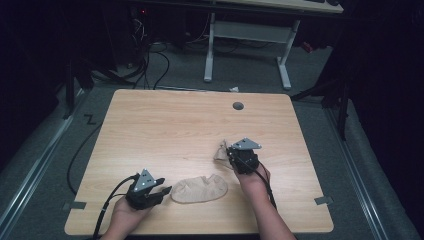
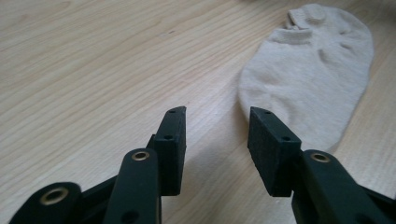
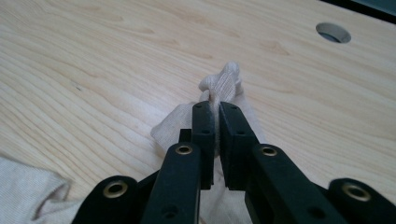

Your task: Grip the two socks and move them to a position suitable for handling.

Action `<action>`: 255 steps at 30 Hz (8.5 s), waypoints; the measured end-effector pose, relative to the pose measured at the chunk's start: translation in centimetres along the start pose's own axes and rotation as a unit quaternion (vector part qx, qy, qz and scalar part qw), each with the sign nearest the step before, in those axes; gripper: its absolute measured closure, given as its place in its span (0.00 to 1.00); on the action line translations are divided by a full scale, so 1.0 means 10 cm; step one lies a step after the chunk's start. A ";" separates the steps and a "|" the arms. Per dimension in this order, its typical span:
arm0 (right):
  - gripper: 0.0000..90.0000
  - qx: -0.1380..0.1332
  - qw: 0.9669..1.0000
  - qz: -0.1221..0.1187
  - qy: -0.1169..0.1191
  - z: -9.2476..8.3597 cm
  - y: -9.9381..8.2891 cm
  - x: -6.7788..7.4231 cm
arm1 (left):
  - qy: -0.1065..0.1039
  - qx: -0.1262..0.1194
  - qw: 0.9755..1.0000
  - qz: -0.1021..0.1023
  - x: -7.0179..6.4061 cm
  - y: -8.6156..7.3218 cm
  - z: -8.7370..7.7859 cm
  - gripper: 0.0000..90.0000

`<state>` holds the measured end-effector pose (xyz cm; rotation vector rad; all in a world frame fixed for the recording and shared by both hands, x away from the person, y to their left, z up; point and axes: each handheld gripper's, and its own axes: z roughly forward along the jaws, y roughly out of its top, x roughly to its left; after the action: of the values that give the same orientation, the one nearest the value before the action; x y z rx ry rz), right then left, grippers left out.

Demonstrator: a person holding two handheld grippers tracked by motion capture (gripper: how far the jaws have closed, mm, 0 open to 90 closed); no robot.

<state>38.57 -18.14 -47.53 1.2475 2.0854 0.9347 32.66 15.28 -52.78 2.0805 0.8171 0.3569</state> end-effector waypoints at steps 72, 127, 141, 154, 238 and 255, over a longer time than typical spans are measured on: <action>0.95 0.051 0.997 0.056 -0.008 0.15 -0.44 -0.37 | 0.017 -0.016 0.999 -0.033 0.20 -0.06 -0.09 0.63; 0.71 0.005 0.994 0.097 0.039 0.13 -0.42 -0.58 | 0.043 0.010 0.999 -0.025 0.17 0.90 0.73 0.55; 0.73 0.030 0.993 0.104 0.045 0.18 -0.47 -0.61 | 0.032 0.038 0.998 -0.023 0.12 1.15 1.29 0.56; 0.81 0.051 0.992 0.103 0.049 0.27 -0.51 -0.60 | 0.048 0.069 0.996 -0.025 0.10 1.16 1.48 0.83; 0.95 -0.035 0.990 -0.044 0.129 -0.45 -0.56 0.33 | 0.028 -0.038 0.999 -0.016 -0.49 0.28 -0.12 0.98; 0.95 0.009 0.991 -0.044 0.129 -0.34 -0.76 0.34 | 0.045 0.023 0.999 -0.013 -0.51 0.06 0.05 0.97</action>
<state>30.63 -18.57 -51.64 1.0805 2.3309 1.0880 29.34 11.37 -52.40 2.1060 0.9134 0.4236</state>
